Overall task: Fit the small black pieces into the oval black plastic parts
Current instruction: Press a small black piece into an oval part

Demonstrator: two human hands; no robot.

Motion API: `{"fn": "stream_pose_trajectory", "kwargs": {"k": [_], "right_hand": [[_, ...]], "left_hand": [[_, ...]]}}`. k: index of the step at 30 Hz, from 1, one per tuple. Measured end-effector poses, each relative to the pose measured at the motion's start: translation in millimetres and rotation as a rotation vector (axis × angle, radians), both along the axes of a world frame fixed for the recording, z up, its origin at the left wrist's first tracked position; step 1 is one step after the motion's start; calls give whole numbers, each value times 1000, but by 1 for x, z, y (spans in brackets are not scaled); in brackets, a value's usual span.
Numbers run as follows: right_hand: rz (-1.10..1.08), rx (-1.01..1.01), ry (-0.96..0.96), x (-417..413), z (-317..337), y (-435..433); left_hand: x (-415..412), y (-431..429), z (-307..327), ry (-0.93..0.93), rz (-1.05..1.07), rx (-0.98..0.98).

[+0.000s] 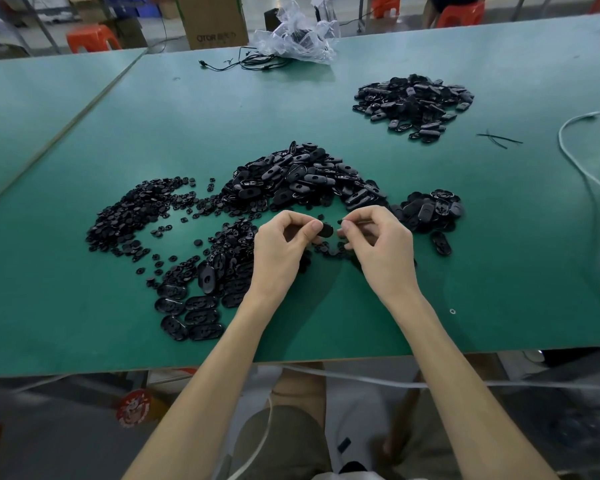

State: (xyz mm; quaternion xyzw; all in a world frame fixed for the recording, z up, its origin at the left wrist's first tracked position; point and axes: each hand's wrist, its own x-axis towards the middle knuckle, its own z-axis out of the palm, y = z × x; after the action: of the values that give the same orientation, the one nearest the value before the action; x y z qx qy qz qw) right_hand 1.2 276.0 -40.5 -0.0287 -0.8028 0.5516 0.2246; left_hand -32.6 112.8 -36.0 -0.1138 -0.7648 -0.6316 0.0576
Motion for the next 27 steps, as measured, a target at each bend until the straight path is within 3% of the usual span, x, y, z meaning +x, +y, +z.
{"fn": "stream_pose_trajectory", "kwargs": {"k": [9, 14, 27], "right_hand": [[48, 124, 71, 3, 4, -2], [117, 101, 38, 6, 7, -5], [15, 69, 26, 6, 7, -2]], "left_hand": [[1, 0, 1, 28, -25, -14], [2, 0, 1, 18, -53, 0], [5, 4, 5, -25, -122, 16]]}}
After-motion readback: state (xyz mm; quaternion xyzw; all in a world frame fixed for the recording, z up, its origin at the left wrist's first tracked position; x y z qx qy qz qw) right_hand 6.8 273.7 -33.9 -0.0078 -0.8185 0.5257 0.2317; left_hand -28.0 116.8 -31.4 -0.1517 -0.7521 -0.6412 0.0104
